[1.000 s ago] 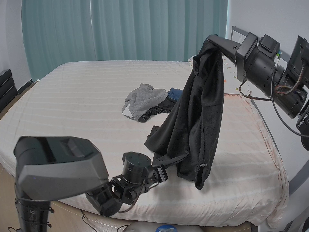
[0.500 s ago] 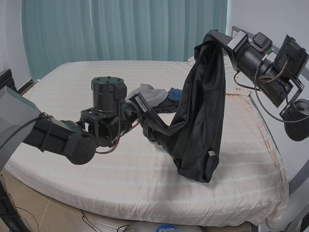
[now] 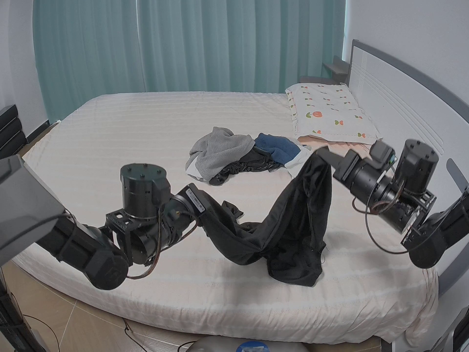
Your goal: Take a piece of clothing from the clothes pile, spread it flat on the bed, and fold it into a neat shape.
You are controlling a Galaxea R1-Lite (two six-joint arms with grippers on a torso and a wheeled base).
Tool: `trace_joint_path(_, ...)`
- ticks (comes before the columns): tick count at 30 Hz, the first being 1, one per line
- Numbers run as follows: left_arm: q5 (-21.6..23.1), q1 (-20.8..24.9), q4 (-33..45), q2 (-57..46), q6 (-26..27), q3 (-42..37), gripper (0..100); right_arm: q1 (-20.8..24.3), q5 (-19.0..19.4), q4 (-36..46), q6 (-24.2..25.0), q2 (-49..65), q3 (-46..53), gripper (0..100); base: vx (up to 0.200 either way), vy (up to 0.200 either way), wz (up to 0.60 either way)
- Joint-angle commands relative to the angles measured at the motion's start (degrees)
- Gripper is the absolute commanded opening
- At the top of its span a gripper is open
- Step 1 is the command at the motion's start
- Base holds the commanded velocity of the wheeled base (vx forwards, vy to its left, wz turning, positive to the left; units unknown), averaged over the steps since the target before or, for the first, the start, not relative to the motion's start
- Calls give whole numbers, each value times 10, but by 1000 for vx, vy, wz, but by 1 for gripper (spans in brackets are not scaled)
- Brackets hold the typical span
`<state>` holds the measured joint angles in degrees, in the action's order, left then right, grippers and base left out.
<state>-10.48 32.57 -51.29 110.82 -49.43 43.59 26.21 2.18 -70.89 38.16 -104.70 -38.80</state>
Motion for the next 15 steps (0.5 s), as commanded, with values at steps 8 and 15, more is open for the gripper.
trace_joint_path(8, 11, 0, -66, 74, -44, -70, 0, -23, -10, -71, 62, -118, 66, 0, 0, 0, 0)
trace_joint_path(15, 10, -1, -65, 75, -68, -82, 0, -29, -10, -75, 61, -125, 73, 0, -86, 0, 0)
